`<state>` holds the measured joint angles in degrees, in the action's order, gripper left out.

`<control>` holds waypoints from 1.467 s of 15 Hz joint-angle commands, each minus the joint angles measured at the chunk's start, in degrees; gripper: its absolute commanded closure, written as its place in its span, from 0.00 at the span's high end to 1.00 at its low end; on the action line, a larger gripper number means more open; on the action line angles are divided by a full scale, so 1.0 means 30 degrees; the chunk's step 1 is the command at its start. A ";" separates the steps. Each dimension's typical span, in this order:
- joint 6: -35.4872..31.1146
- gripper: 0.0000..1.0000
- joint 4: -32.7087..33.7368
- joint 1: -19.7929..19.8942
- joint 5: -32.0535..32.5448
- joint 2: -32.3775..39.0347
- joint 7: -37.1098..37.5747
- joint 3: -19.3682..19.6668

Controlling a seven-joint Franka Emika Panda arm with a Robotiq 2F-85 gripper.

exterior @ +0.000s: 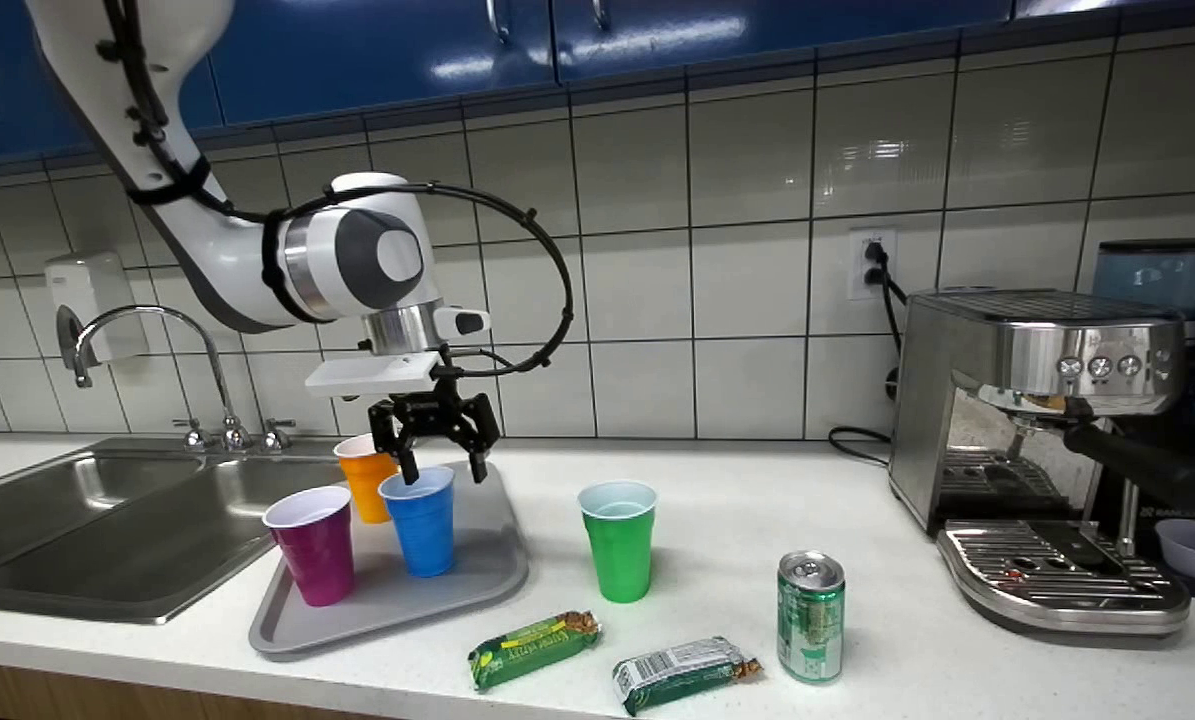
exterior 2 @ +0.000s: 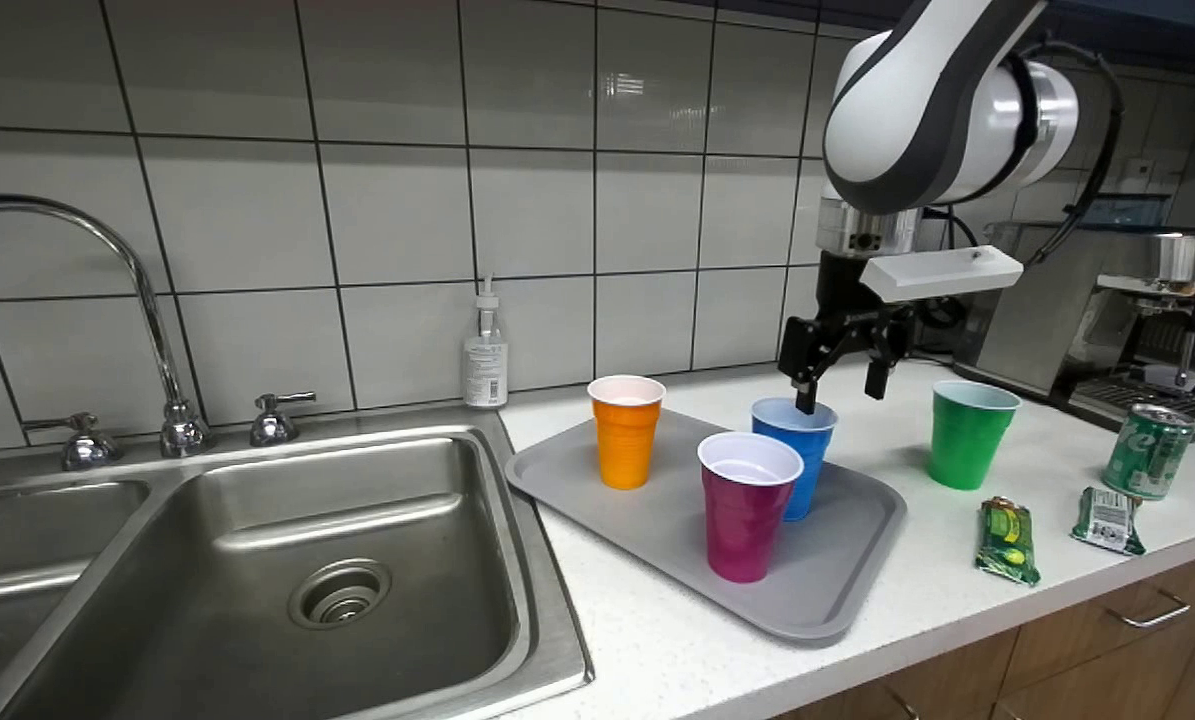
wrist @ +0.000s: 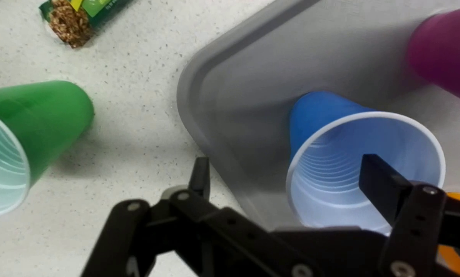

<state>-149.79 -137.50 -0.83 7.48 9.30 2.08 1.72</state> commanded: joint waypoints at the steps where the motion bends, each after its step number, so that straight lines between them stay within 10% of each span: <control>1: 0.0054 1.00 0.1015 -0.0177 0.0280 0.1021 0.0484 -0.0008; 3: 0.0081 1.00 0.1236 -0.0248 0.0231 0.1298 0.0499 0.0010; 4: 0.0028 0.75 0.1301 -0.0269 0.0203 0.1398 0.0490 0.0014; 14: 0.0107 0.05 0.1405 -0.0338 -0.0229 0.1500 0.0254 -0.0157; 22: -0.0513 0.01 0.0886 -0.0545 0.0161 0.0592 0.0650 -0.0071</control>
<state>-150.59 -133.88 -1.96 7.05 13.24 2.23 1.28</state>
